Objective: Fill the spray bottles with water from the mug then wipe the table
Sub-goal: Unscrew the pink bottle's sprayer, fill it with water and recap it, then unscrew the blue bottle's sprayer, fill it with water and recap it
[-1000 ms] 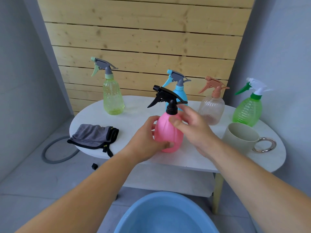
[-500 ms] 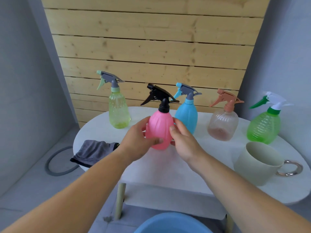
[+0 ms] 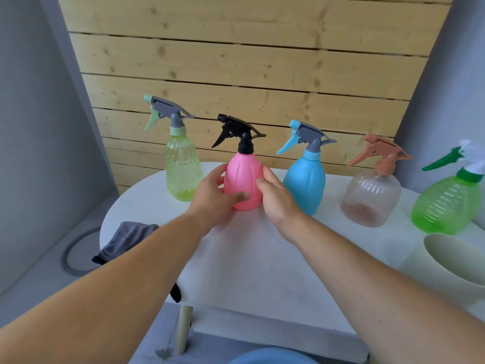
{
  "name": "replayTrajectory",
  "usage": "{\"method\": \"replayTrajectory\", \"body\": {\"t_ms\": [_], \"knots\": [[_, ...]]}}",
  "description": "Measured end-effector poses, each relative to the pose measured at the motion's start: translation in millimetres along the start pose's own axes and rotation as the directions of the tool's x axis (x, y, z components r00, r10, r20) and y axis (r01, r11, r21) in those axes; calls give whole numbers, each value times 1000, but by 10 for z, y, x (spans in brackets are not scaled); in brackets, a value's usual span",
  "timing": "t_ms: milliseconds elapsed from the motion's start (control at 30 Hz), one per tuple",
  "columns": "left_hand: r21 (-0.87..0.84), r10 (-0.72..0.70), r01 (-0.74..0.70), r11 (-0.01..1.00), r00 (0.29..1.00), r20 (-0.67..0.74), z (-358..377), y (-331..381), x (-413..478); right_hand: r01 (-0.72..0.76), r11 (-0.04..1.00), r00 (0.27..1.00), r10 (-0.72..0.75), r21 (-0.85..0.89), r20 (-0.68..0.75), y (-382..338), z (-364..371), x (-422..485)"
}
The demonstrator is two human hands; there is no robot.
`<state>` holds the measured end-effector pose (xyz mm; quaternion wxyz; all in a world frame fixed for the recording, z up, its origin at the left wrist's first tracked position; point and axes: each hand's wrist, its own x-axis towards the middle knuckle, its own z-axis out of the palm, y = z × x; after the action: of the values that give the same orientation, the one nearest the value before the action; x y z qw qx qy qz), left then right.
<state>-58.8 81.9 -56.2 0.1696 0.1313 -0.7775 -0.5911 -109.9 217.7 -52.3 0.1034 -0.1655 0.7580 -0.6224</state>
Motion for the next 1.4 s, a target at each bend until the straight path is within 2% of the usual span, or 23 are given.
{"method": "replayTrajectory", "body": {"t_ms": [300, 400, 467, 533, 633, 700, 767, 800, 900, 967, 1067, 1167, 1300, 1400], "knots": [[25, 19, -19, 1000, 1000, 7, -1, -21, 31, 2, 1000, 1000, -2, -25, 11, 29, 9, 4], [95, 8, -8, 995, 1000, 8, 9, -7, 13, 7, 997, 1000, -5, -80, 22, -56, -16, -122], [178, -25, 34, 983, 998, -52, 28, 25, -47, 12, 990, 1000, -11, -143, 10, -120, -55, -273], [254, 12, 33, 967, 985, -171, 76, 86, -177, 62, 983, 995, -76, -175, -72, -165, -161, -438], [253, 236, -174, 952, 941, -241, 215, 216, -411, 171, 962, 921, -233, -214, -311, -239, -410, -612], [220, 294, -258, 941, 944, -151, 376, 324, -486, 197, 937, 839, -314, -290, -444, -306, -596, -622], [224, 289, -281, 933, 957, -1, 554, 405, -466, 173, 915, 792, -350, -365, -501, -360, -752, -528], [227, 262, -273, 935, 962, 75, 638, 436, -437, 138, 913, 801, -331, -383, -499, -374, -817, -453], [261, 147, -205, 943, 963, 226, 820, 469, -308, -13, 915, 890, -173, -403, -421, -386, -904, -222], [265, 82, -159, 951, 957, 279, 900, 467, -241, -34, 930, 921, -113, -367, -372, -374, -912, -114], [229, 80, -139, 964, 965, 248, 959, 425, -179, 25, 961, 932, -122, -275, -342, -391, -896, -79], [232, 111, -161, 959, 971, 213, 960, 378, -237, 58, 961, 923, -156, -272, -352, -392, -911, -107], [229, 183, -220, 948, 968, 172, 917, 411, -615, 69, 966, 916, -160, -250, -368, -407, -925, -317], [210, 224, -247, 946, 966, 127, 887, 473, -998, 66, 983, 910, -130, -171, -393, -464, -915, -622]]}}
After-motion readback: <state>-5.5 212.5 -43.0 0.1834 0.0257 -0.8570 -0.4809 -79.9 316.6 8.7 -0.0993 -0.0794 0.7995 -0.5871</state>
